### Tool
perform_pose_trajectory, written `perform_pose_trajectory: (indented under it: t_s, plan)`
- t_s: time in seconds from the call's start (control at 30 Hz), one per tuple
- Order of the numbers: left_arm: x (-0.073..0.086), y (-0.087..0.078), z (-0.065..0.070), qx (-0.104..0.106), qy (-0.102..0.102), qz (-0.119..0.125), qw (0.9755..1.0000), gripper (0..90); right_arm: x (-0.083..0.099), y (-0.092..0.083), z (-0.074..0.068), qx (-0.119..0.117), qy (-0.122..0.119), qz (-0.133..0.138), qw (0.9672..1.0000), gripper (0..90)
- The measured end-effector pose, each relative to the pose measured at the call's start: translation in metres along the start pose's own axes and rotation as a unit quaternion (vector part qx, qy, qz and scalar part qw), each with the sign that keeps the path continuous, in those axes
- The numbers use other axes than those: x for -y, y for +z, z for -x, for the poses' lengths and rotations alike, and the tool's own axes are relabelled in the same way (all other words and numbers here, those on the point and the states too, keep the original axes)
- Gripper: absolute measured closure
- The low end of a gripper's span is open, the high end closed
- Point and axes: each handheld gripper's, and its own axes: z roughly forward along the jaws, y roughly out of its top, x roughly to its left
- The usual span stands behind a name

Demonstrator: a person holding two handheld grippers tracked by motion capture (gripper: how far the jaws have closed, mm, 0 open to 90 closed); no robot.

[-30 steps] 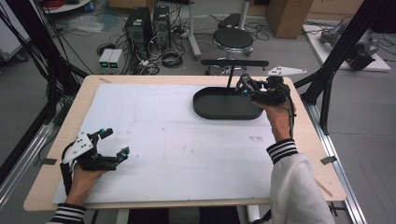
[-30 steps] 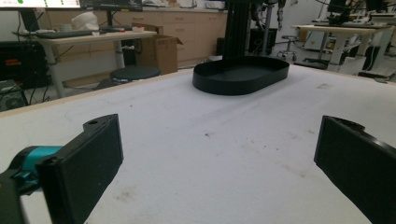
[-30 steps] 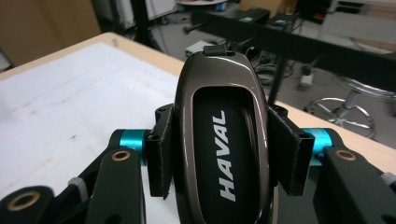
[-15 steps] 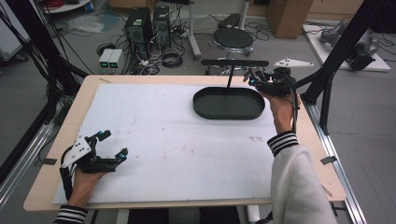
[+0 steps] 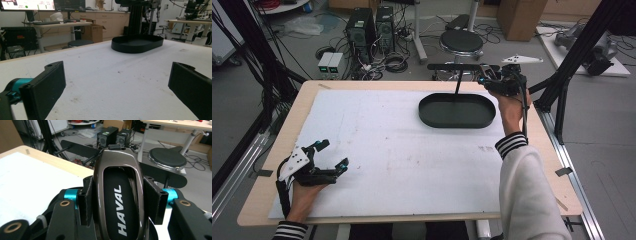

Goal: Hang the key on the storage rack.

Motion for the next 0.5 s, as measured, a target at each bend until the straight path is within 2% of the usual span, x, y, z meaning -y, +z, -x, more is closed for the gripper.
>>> perform_pose_trajectory:
  t_s: [0.2,0.3,0.5]
  plan:
    - [0.001,-0.001,0.001,0.0,0.005,0.008,1.0,1.7,0.001,0.009,0.002,0.001,0.014,0.011,0.9998,48.0]
    - [0.001,-0.001,0.001,0.001,0.005,0.008,1.0,1.7,0.002,0.012,0.002,0.006,0.014,0.005,0.9999,48.0]
    - [0.001,-0.001,0.001,0.001,0.006,0.008,1.0,1.7,0.003,0.017,0.003,0.01,0.016,0.011,0.9997,48.0]
